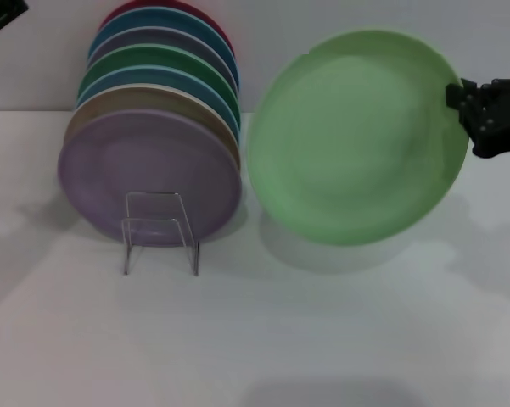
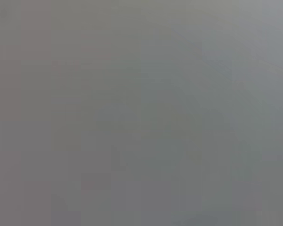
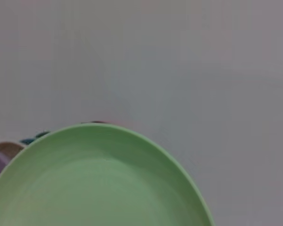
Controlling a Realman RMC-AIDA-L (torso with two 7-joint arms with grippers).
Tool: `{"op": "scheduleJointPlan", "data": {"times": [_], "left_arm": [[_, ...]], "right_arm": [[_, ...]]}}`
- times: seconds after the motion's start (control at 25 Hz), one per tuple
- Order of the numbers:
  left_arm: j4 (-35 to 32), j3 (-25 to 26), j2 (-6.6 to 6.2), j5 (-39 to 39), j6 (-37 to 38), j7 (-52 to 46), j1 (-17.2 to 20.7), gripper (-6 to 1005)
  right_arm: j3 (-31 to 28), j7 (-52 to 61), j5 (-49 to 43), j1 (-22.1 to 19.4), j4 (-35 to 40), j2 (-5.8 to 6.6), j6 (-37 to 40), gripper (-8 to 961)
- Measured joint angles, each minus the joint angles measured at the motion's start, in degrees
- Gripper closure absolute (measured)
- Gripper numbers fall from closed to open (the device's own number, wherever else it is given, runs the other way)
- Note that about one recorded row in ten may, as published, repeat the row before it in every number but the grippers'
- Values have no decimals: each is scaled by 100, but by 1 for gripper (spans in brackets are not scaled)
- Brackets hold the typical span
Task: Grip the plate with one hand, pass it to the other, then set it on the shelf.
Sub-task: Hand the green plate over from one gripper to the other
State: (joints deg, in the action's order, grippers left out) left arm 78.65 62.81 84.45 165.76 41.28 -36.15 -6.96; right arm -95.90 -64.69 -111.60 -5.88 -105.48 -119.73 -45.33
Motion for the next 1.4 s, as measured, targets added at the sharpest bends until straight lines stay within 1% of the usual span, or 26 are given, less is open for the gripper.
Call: {"op": "scheduleJointPlan", "data": {"times": [0.04, 0.08, 0.12, 0.16, 0.2, 0.24, 0.36, 0.44, 0.52, 0.6, 0.64, 0.72, 0.76, 0.8, 0.84, 0.88, 0.96, 1.0, 1.04, 1.16, 1.2, 1.24, 1.28, 1.32, 1.36, 1.4], "left_arm": [[0, 0, 0, 0, 0, 0, 0, 210], [147, -37, -100, 0, -74, -43, 11, 210], [272, -67, -170, 4, -164, -57, 27, 210], [402, -92, -238, 4, -282, -62, 44, 210], [696, -135, -325, 4, -585, -33, 63, 209], [696, -135, -325, 4, -585, -33, 63, 209], [1010, -180, -357, 4, -962, 81, 68, 208], [1125, -193, -352, 4, -1109, 138, 61, 208], [1200, -203, -324, 3, -1238, 167, 23, 209], [1218, -215, -289, 2, -1331, 174, -26, 210], [1218, -215, -289, 2, -1331, 174, -26, 210], [1194, -216, -245, 0, -1355, 179, -43, 211], [1177, -216, -198, 0, -1364, 197, -48, 211], [1157, -210, -134, -1, -1379, 227, -54, 212], [1157, -210, -134, -1, -1379, 227, -54, 212], [1152, -207, -113, -1, -1394, 233, -63, 212], [1145, -205, -91, -1, -1422, 236, -86, 213], [1142, -211, -80, 0, -1426, 237, -104, 213], [1142, -211, -80, 0, -1426, 237, -104, 213], [1142, -214, -74, 0, -1426, 238, -130, 214], [1142, -215, -75, 1, -1426, 239, -134, 214], [1143, -214, -74, 1, -1426, 239, -139, 214], [1143, -214, -74, 1, -1426, 239, -143, 214], [1142, -214, -74, 1, -1426, 240, -147, 215], [1143, -214, -75, 1, -1426, 240, -155, 215], [1143, -214, -74, 1, -1426, 240, -159, 215]], "right_arm": [[0, 0, 0, 0, 0, 0, 0, 936], [27, -325, 232, -24, 122, -2, 82, 936], [47, -599, 459, -43, 235, -3, 145, 936], [63, -966, 783, -59, 371, -4, 182, 936], [69, -1827, 1592, -83, 729, -4, 216, 936], [69, -1827, 1592, -83, 729, -4, 216, 936], [62, -3036, 2681, -60, 1327, 2, 269, 936], [65, -3521, 3093, 23, 1651, 16, 393, 936], [68, -3606, 3159, 62, 1733, 23, 501, 936], [165, -3547, 2964, 107, 1771, 34, 1296, 936], [165, -3547, 2964, 107, 1771, 34, 1296, 936], [278, -3381, 2732, 96, 1701, 36, 1850, 936], [365, -3281, 2577, 89, 1662, 35, 2205, 936], [587, -3070, 2212, 86, 1611, 35, 2914, 936], [587, -3070, 2212, 86, 1611, 35, 2914, 936], [692, -2984, 2034, 89, 1601, 35, 3255, 936], [989, -2926, 1719, 106, 1607, 36, 4027, 937], [1337, -2979, 1479, 133, 1634, 38, 4669, 937], [1337, -2979, 1479, 133, 1634, 38, 4669, 937], [1962, -3030, 1033, 228, 1715, 44, 5651, 937], [2330, -3005, 881, 308, 1774, 46, 6150, 937], [2330, -3005, 881, 308, 1774, 46, 6150, 937], [2508, -2976, 848, 351, 1803, 47, 6398, 937], [2837, -2871, 779, 453, 1897, 56, 7020, 937], [2837, -2871, 779, 453, 1897, 56, 7020, 937], [3152, -2648, 557, 568, 2049, 62, 7640, 937]]}}
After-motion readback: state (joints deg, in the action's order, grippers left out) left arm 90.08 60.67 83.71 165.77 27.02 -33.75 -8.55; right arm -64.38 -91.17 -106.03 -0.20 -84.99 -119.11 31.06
